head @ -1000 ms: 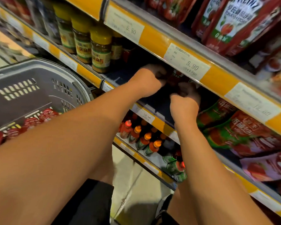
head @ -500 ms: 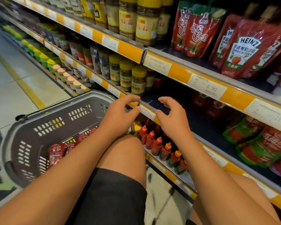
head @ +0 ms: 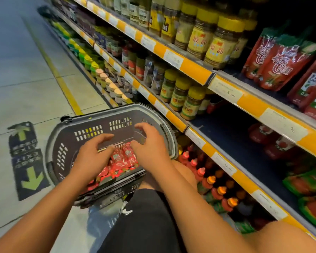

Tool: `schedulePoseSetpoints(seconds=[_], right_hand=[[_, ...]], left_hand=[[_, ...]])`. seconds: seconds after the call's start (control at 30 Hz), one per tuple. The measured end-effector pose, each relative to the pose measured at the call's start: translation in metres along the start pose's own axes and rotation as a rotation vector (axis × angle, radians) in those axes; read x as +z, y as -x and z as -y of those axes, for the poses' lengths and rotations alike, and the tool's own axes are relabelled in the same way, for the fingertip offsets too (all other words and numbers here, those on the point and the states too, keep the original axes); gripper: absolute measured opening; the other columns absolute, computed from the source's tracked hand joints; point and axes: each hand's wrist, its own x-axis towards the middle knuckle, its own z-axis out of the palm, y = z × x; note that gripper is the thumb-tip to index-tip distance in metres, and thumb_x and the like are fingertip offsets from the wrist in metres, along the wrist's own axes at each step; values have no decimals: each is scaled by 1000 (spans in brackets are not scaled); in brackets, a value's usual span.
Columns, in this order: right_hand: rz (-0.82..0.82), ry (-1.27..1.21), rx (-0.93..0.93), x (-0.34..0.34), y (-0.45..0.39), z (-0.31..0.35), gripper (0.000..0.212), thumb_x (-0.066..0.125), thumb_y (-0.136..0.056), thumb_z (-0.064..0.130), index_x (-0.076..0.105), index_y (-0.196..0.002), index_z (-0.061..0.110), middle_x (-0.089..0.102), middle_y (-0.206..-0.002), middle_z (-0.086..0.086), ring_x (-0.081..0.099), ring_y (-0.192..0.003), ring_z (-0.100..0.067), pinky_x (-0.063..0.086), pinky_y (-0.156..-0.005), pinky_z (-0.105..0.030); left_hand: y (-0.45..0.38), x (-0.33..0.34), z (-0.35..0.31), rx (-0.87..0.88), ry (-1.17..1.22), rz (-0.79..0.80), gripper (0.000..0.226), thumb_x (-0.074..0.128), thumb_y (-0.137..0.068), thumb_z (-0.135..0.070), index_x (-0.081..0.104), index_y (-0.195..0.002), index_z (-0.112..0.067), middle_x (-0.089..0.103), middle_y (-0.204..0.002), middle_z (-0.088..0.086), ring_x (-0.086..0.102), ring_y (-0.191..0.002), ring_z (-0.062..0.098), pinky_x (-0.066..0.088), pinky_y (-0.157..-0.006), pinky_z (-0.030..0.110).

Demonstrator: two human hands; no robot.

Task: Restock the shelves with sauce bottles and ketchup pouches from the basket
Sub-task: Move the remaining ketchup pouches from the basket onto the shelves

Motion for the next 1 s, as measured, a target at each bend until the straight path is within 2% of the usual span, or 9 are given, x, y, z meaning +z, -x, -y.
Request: schedulePoseSetpoints(seconds=[0.2,0.33,0.43,0.5,0.57,0.63,0.77,0.83,1.0], right_hand=[[50,33,158,25,-21,-14,59,67,-90,20,44,-144,28,51,-140,3,56,-120,-20,50,-94,-39],[118,144,247,34,-36,-23,58,67,-90,22,44,-143,23,55,-137,-2,62,-112,-29,55,-93,-51],[200,253,271,45,-46,-31,58,69,-92,23,44,-144,21,54,-140,-5,60,-117,-30,54,-94,-47],[234,307,292,49,-54,-38,55,68,-90,17,46,-141,20,59,-131,-7,65,-108,-31,54,-80,-41],[270,349,304,54,-61,-43,51,65,-89,12,49,-138,18,62,-123,-9,66,-101,-32,54,-74,-40],[310,383,302,61,-69,-49,50,64,-89,10,51,-137,15,64,-121,-11,65,-102,-33,56,-80,-42],[407,456,308,77,-86,-61,51,60,-89,6,49,-138,13,63,-119,-14,64,-101,-36,54,-75,-42],[436,480,305,85,-95,-68,49,62,-89,8,50,-136,13,60,-125,-15,63,-103,-36,57,-82,-44],[518,517,342,111,-114,-85,53,63,-93,15,47,-143,11,60,-135,-15,61,-117,-36,55,-96,-45]], left_hand=[[-2,-21,45,-124,1,-31,31,69,-94,-30,66,-125,-38,67,-126,-14,65,-110,10,53,-100,43],[1,-14,75,-206,-15,-22,28,67,-96,-28,66,-123,-36,72,-112,-18,65,-71,-4,51,-62,18],[-3,-1,93,-218,-77,24,31,67,-95,-24,67,-125,-30,68,-128,-9,63,-103,7,46,-86,28],[-12,6,99,-203,-99,41,33,67,-94,-21,67,-126,-27,68,-130,-5,61,-112,12,43,-93,30],[-20,13,103,-228,-121,65,37,67,-93,-20,66,-129,-23,68,-129,-2,61,-105,11,44,-90,28],[-28,21,108,-272,-176,99,39,68,-92,-21,65,-130,-23,69,-127,0,62,-99,14,46,-87,28],[-48,36,119,-332,-391,331,43,65,-89,-22,63,-132,-20,67,-130,8,63,-113,27,52,-93,36],[-59,41,123,-344,-475,401,42,65,-89,-23,64,-130,-19,66,-131,8,62,-116,28,51,-93,36],[-85,54,134,-417,-525,445,23,60,-88,-20,66,-110,-16,71,-110,10,66,-97,30,55,-82,37]])
